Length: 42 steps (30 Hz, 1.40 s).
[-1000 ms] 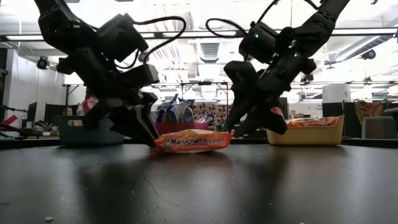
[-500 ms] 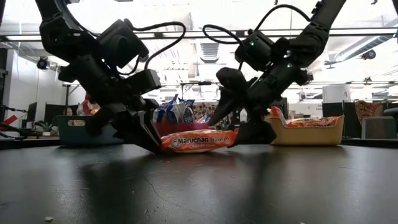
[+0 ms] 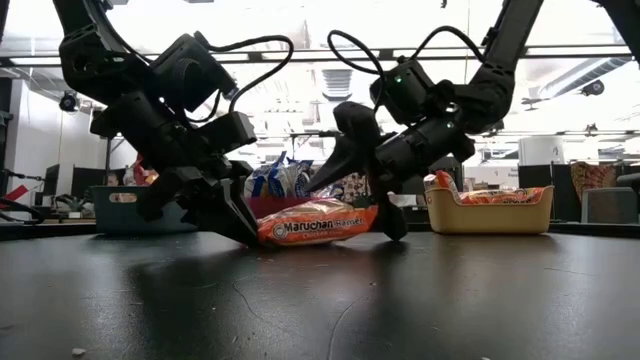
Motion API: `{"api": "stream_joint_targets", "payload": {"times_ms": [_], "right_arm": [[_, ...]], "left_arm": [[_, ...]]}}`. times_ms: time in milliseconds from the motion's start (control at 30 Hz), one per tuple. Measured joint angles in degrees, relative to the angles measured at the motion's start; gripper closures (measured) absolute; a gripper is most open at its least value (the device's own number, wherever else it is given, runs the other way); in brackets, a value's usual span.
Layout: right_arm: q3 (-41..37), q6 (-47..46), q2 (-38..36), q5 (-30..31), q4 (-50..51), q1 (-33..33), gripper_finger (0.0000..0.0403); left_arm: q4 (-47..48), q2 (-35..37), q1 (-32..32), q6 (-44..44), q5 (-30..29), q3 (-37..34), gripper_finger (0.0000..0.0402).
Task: Sort Maruchan noodles
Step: Put the orange noodle pack into the yellow bin
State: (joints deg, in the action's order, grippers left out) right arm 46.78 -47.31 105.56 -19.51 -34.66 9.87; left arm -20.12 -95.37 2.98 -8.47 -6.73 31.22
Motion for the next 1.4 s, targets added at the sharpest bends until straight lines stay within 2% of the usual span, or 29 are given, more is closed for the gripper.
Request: {"api": "stream_joint_targets", "payload": {"times_ms": [333, 567, 767, 1000, 1200, 1400], "right_arm": [[0.3, 1.3, -0.1, -0.4, 0.3, 0.0, 0.0272], [0.4, 2.9, -0.1, -0.4, 0.1, 0.0, 0.0329], [0.1, 4.2, -2.3, -0.9, 2.2, 0.7, 0.0339], [0.0, 6.6, -7.4, -0.7, 6.8, 1.8, 0.0340], [-0.2, 9.8, -15.9, 0.4, 15.5, 3.7, 0.0340], [-0.2, 14.1, -29.2, 6.6, 28.6, 7.2, 0.0340]], "left_arm": [[-0.3, 0.0, 0.0, 0.0, 0.0, -0.1, 0.0327], [-0.2, 0.0, 0.0, 0.0, 0.0, -0.1, 0.0327], [4.5, 2.8, 0.0, -0.4, -0.3, -0.3, 0.0327], [11.7, 9.5, 0.0, -2.5, -6.2, -0.3, 0.0327], [11.7, 13.1, -0.1, -3.9, -6.9, -0.3, 0.0327], [11.6, 13.2, -0.1, -4.1, -7.7, -0.2, 0.0327]]}}
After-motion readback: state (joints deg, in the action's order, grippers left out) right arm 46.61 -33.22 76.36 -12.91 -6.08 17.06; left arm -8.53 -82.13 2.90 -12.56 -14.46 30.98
